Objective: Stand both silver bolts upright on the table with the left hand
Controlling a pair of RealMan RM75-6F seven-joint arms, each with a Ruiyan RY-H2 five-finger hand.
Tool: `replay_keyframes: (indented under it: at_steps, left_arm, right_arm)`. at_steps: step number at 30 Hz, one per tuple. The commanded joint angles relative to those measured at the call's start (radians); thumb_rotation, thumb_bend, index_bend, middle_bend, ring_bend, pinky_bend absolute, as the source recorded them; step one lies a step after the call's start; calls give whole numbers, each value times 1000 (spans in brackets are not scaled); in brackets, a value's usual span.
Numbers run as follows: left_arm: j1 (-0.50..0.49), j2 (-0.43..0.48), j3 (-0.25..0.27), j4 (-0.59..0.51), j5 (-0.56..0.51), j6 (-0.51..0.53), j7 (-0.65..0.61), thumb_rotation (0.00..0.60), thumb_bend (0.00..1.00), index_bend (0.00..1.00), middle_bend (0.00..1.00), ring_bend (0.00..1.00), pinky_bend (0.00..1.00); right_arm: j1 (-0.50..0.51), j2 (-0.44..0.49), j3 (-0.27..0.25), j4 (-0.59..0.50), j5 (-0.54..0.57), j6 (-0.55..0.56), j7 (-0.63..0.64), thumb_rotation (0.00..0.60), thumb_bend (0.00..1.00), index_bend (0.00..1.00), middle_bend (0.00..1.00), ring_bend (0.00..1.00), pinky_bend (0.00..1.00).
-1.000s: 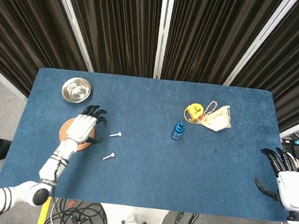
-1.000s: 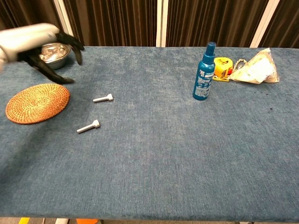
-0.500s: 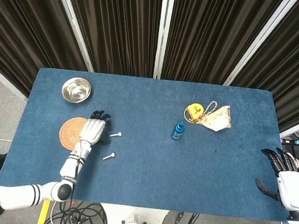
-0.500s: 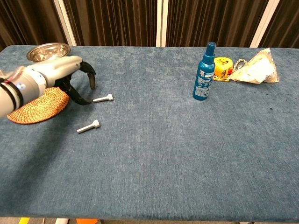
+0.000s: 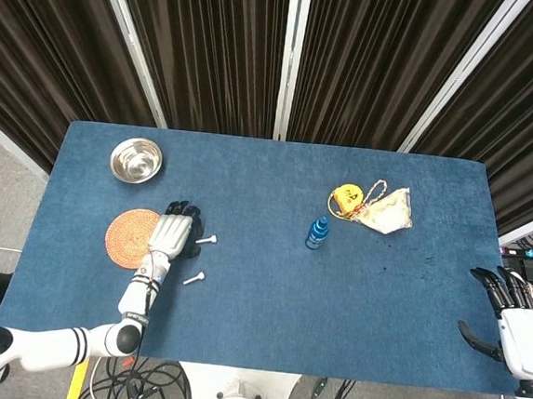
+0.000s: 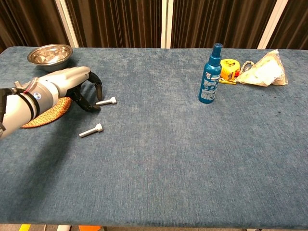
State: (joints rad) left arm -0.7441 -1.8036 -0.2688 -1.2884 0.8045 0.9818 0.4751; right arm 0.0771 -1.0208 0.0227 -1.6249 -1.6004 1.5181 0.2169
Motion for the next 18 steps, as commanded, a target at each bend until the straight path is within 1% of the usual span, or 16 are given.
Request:
replay_keyframes:
  at_steps: [1, 8, 18]
  left_arm:
    - [-3, -1, -1, 2, -5, -5, 0, 600, 311, 504, 162, 28, 0]
    - [-7, -9, 2, 11, -13, -4, -4, 600, 339, 517, 162, 27, 0]
    - [-16, -7, -20, 8, -13, -2, -30, 600, 382, 544, 169, 28, 0]
  right_arm:
    - [0, -1, 0, 1, 0, -1, 2, 600, 183, 129, 152, 31, 98]
    - [-4, -3, -1, 6, 3, 0, 8, 600, 183, 129, 152, 31, 98]
    - [-4, -3, 0, 6, 3, 0, 7, 600, 183, 130, 152, 31, 98]
